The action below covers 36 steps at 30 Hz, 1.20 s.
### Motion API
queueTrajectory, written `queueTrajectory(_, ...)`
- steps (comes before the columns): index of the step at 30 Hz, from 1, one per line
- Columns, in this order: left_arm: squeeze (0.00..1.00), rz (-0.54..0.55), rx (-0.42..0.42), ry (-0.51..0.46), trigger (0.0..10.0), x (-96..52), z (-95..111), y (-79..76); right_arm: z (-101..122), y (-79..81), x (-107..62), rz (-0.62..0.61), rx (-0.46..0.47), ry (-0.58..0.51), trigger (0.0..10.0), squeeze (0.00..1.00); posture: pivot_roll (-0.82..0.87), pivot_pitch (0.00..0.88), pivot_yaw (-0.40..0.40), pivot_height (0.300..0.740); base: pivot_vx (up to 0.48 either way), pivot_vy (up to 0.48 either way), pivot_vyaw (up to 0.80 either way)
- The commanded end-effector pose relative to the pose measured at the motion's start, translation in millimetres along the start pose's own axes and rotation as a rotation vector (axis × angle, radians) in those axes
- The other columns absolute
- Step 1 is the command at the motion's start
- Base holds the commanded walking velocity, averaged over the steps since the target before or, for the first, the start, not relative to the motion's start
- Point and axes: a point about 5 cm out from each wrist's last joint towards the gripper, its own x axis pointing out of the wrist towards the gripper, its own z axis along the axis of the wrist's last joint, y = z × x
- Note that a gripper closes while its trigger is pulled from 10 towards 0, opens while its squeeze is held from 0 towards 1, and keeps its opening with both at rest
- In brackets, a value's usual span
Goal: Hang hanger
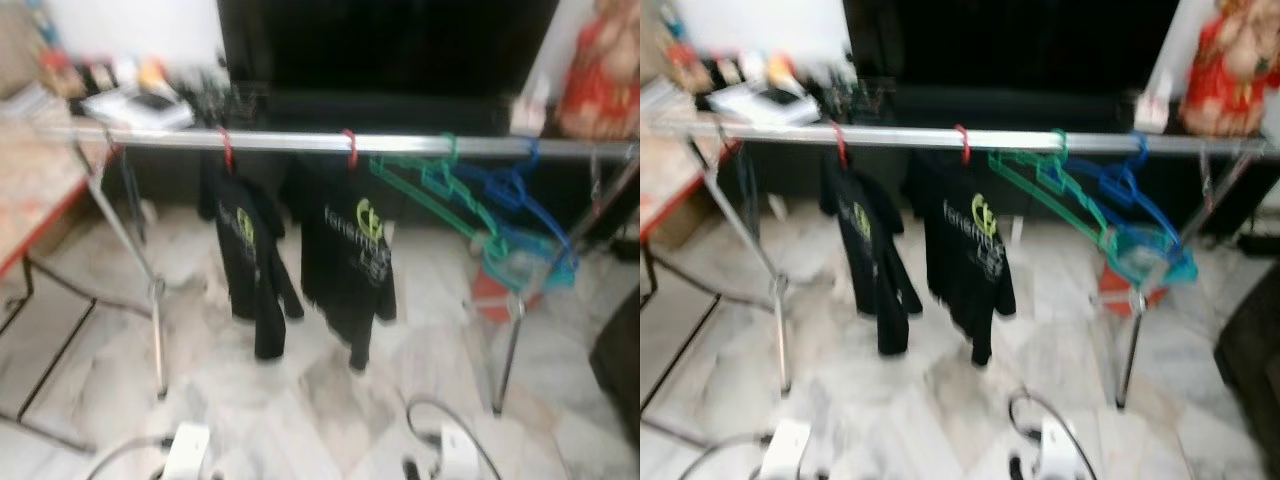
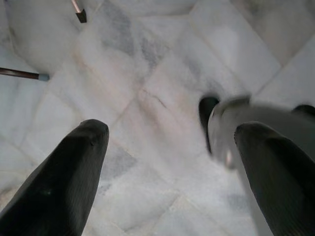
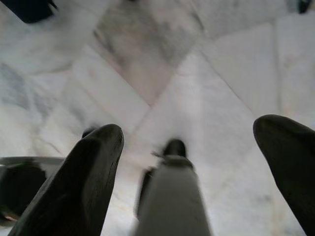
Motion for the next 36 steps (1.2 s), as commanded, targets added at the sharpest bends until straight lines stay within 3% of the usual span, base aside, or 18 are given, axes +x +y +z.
queueTrajectory(1, 0.00, 0.009, 0.002, -0.001, 10.0, 0.0, 0.6, 5.4, 1.0, 5.1, 0.6, 0.012, 0.006, 0.000, 10.0, 0.00, 0.04, 0.048, -0.031, 0.736, -0.322, 0.000, 0.00)
queueTrajectory(30, 0.00, 0.010, 0.000, 0.004, 10.0, -0.1, -0.3, 4.8, 1.6, 4.7, 0.6, 0.011, 0.004, 0.000, 10.0, 0.00, 0.04, 0.039, -0.030, 0.736, -0.322, 0.000, 0.00)
queueTrajectory(36, 0.00, 0.011, -0.012, 0.009, 10.0, -0.3, -1.7, 4.6, 1.3, 5.1, 0.6, 0.012, 0.006, 0.000, 10.0, 0.00, 0.04, 0.037, -0.027, 0.736, 0.000, 0.000, 0.00)
